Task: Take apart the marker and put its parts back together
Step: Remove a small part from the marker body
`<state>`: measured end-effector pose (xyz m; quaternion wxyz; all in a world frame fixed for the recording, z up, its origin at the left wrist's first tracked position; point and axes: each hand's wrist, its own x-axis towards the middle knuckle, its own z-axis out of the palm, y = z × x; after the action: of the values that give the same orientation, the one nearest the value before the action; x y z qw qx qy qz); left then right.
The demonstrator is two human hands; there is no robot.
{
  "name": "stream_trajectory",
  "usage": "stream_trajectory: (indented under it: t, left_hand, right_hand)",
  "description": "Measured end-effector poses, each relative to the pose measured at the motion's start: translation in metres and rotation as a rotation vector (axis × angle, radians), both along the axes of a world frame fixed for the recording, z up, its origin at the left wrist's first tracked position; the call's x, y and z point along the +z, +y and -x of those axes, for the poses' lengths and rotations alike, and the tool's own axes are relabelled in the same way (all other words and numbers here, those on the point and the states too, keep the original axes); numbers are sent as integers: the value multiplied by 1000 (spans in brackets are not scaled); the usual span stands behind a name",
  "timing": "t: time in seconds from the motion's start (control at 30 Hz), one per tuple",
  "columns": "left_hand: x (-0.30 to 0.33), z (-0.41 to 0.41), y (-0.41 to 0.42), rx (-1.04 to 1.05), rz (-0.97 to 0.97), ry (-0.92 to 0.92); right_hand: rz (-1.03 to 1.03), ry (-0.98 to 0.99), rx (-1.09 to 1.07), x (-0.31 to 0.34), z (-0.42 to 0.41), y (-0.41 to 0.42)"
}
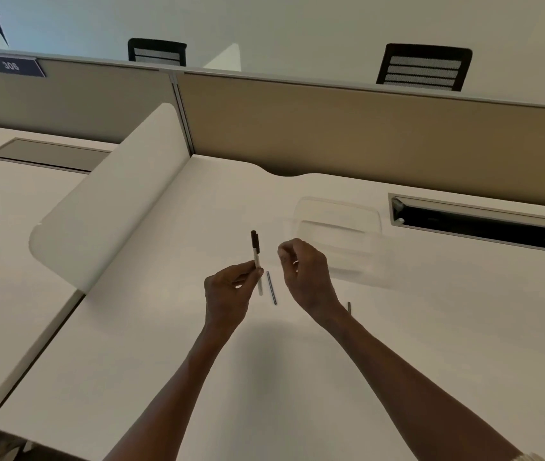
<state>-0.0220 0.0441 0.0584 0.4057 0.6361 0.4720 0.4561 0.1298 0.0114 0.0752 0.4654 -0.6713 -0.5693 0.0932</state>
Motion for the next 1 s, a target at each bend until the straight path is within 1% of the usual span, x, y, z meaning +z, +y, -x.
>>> stream_trajectory:
  t: [0.07,0.2,0.37,0.43,0.53,0.77,0.87,1.0]
  left_hand:
    - [-2,3,-1,40,59,-15]
    - [-12,10,1,104,161,-56]
    - [-16,13,3,141,195,-77]
    - [-15,14,5,152,222,-98]
    - [-15,15,7,166,263,-135]
    - [-17,13,8,157,345,-194]
    - [-15,10,7,160,355,-203]
    - [-10,6,4,151,348,-203]
  right_hand:
    - [135,-78,-69,-20,-4,6]
    - [416,-133,-121,-46,-3,12]
    - [612,-163,-124,-57,9,21]
    - [680,-208,-116,-61,14,25]
    - [726,-209,-134,-62,18,28]
    - [771,-114,-144,-57,18,28]
    - [759,-55,-137,-53,14,27]
    - [681,8,-157,-35,4,25]
